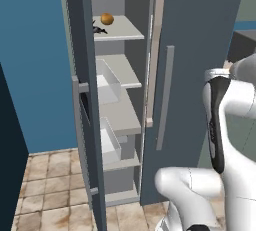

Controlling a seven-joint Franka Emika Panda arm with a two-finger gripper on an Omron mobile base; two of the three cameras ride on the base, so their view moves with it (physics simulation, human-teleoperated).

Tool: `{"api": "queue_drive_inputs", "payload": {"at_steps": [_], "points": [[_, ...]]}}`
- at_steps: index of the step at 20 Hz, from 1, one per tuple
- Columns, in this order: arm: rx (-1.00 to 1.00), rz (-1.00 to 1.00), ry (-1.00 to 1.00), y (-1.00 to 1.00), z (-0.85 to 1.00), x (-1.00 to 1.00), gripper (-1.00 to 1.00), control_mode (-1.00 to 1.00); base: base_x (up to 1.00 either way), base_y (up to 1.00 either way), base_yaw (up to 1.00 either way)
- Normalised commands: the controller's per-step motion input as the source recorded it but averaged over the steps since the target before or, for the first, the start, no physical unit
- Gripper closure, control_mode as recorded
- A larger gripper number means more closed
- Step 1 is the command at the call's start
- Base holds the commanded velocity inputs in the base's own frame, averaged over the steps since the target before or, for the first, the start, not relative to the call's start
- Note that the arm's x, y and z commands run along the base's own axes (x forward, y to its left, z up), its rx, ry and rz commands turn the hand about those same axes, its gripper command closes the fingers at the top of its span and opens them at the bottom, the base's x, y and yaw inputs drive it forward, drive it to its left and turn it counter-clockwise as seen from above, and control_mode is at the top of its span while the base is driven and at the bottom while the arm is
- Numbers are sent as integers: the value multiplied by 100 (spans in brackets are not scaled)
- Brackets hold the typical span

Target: There's a fish in the fridge that needs to be moved to the freezer for freezing. Pick up the fish from the fridge, place it on any shelf in the freezer, and close the fridge and freezer doors when done.

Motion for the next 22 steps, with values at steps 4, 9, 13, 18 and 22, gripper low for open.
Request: {"api": "queue_drive_inputs", "payload": {"at_steps": [4,9,13,18,22], "points": [[0,0,1,70,17,-100,-100,-100,0,0,0],[0,0,0,92,1,-89,-100,-100,0,0,0],[0,0,-9,98,6,-87,-100,-100,0,0,0],[0,0,-16,100,2,-78,-100,-100,0,0,0],[0,0,-19,100,-3,-31,-100,-100,0,0,0]]}}
